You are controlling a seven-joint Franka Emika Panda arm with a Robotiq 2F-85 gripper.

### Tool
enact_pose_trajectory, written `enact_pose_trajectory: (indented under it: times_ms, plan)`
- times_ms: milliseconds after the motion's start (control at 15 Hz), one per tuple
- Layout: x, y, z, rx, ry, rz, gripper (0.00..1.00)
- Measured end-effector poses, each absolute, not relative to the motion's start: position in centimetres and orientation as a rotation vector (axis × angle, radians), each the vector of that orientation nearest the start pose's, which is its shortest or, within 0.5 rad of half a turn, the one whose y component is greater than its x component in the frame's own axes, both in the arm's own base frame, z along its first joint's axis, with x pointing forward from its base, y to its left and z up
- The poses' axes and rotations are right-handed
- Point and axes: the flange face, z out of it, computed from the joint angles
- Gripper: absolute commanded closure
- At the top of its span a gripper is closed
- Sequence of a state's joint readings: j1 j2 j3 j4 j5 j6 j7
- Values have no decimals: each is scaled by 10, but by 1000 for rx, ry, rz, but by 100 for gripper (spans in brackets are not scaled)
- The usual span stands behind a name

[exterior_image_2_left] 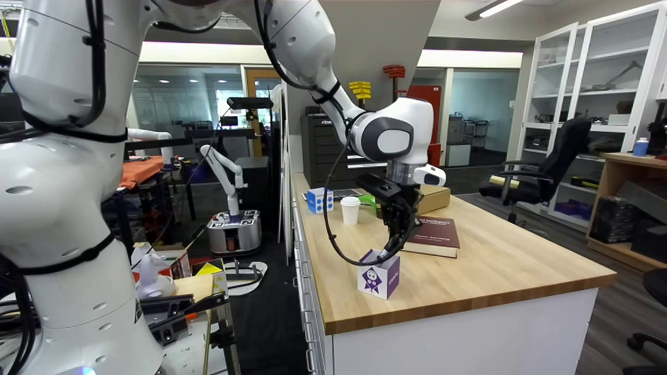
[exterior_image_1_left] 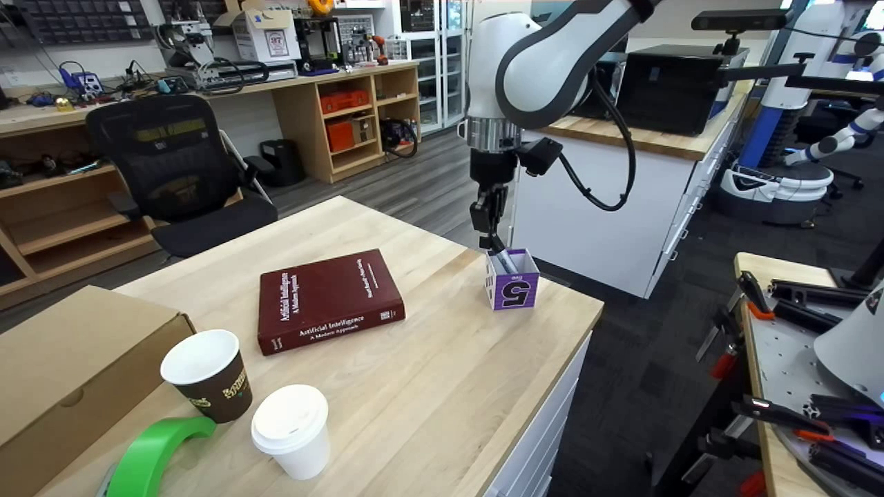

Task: Remove the marker from the box and place it on the table

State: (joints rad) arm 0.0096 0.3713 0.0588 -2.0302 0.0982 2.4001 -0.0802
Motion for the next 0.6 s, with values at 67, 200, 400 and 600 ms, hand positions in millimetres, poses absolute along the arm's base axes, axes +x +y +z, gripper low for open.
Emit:
enact_pose_trajectory:
  times_ms: [67,200,400,600]
  plan:
    - [594,43,270,-3051,-117,-8,93]
    - [586,50,286,-3050,-136,-35,93]
    - [576,61,317,-3052,-177,-100,93]
    - [573,73,346,-3063,-240,-175,93]
